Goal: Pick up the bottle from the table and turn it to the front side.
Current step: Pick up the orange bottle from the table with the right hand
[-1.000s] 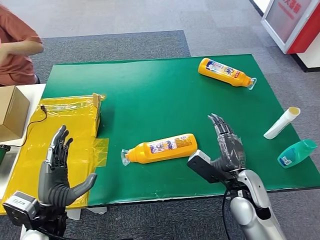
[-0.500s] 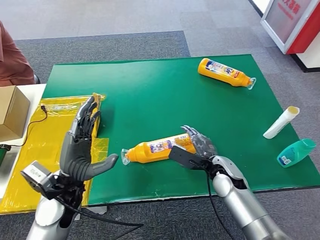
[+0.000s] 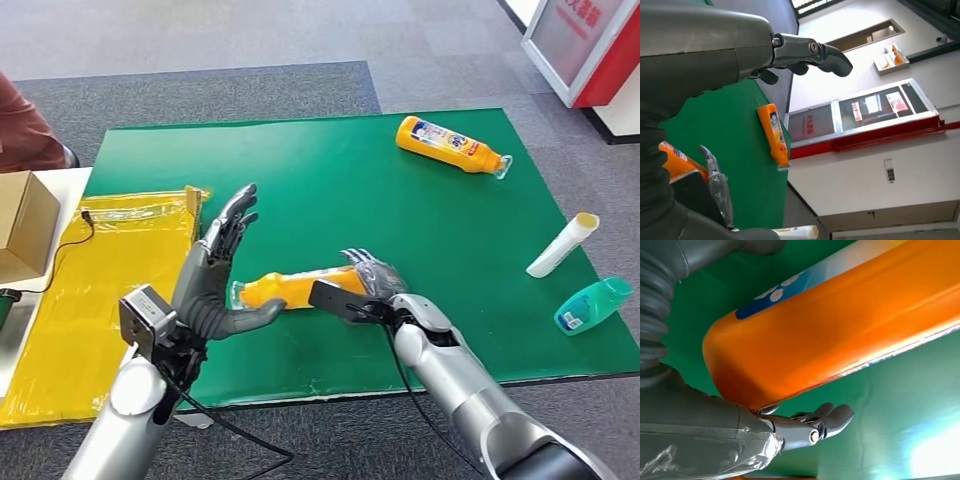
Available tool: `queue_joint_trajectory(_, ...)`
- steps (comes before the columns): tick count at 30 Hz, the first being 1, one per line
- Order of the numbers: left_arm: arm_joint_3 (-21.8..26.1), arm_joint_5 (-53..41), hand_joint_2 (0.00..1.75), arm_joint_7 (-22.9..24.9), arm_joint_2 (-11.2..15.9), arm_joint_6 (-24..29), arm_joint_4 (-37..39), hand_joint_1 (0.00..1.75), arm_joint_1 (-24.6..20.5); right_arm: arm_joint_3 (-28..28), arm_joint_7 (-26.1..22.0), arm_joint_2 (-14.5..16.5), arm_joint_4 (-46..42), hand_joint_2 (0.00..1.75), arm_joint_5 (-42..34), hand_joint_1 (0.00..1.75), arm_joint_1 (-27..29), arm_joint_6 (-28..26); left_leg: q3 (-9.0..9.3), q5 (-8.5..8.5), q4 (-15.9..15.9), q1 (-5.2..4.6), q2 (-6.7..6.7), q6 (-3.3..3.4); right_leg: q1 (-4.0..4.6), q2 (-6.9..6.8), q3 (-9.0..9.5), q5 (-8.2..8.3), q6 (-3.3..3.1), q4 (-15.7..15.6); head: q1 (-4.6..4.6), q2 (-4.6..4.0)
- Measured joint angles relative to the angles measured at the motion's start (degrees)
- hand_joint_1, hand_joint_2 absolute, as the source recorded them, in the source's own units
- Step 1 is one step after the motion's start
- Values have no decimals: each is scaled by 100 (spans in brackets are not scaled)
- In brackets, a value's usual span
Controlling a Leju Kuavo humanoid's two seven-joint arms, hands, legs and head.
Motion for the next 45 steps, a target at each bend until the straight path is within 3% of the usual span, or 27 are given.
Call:
queue_joint_trajectory(9,-223,157,175,46,-47,-99,209,0,-57,316,76,188,675,175,250,4,-386,-131,5,4,0,0,2,-4,0,2,2,2,-3,0,-1,0)
queue_joint_trajectory(13,-240,270,175,46,-46,-101,273,0,-57,366,60,223,842,175,260,175,-453,-197,6,4,0,1,2,-5,0,2,3,3,-3,0,-1,0)
queue_joint_trajectory(32,-233,356,175,46,-38,-102,343,0,-32,381,-60,265,996,175,185,175,-412,-426,5,4,0,0,2,-4,0,1,4,3,-3,0,-1,0)
queue_joint_trajectory(45,-29,464,175,19,63,37,320,0,232,-425,-481,233,271,175,-1238,175,-30,-502,-3,2,0,0,1,-2,0,-1,-2,2,-2,0,-1,0)
